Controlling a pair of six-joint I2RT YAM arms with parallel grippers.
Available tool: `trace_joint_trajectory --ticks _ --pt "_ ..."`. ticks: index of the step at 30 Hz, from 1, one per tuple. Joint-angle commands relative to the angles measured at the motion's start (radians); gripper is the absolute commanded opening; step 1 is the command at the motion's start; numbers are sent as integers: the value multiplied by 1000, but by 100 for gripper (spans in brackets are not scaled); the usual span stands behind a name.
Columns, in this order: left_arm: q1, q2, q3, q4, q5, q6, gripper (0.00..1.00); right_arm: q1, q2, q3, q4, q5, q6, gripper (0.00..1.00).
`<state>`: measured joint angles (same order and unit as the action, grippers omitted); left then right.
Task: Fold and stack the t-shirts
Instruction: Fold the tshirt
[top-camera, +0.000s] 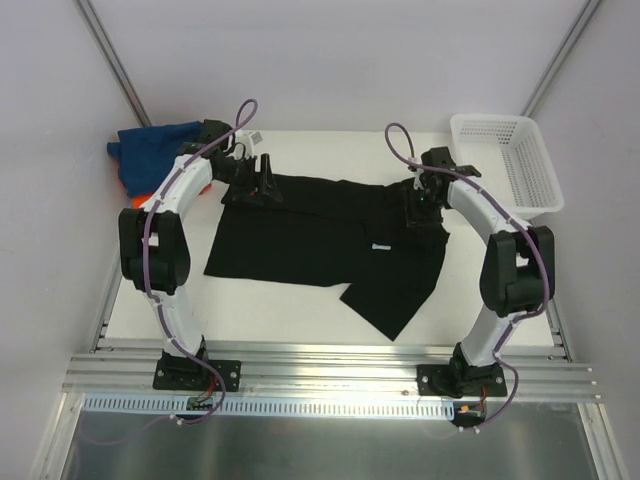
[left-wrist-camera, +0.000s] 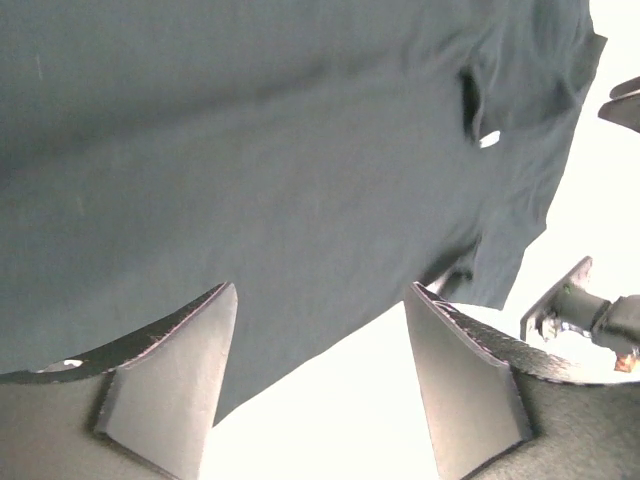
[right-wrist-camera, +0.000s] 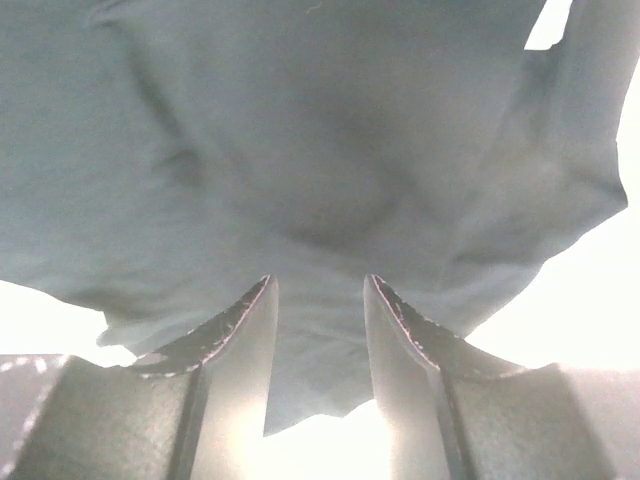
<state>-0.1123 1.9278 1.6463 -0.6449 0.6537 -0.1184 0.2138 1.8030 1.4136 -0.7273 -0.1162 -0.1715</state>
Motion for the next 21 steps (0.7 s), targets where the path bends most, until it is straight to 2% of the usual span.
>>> trace_joint_trajectory --ticks 1,7,11,14,21 --pt "29 -114 -88 -54 17 35 67 24 -151 -100 -66 -103 62 43" --pt "43 -229 -250 -134 -31 83 66 113 -303 -330 -37 -220 154 43" --pt "48 -309 -368 -137 -72 95 67 137 -384 -453 -20 -209 170 43" --pt "49 -322 -401 -134 -101 106 68 131 -395 -472 9 -157 170 43" --pt "49 -254 -369 -136 -86 105 68 90 -357 -449 55 -174 198 44"
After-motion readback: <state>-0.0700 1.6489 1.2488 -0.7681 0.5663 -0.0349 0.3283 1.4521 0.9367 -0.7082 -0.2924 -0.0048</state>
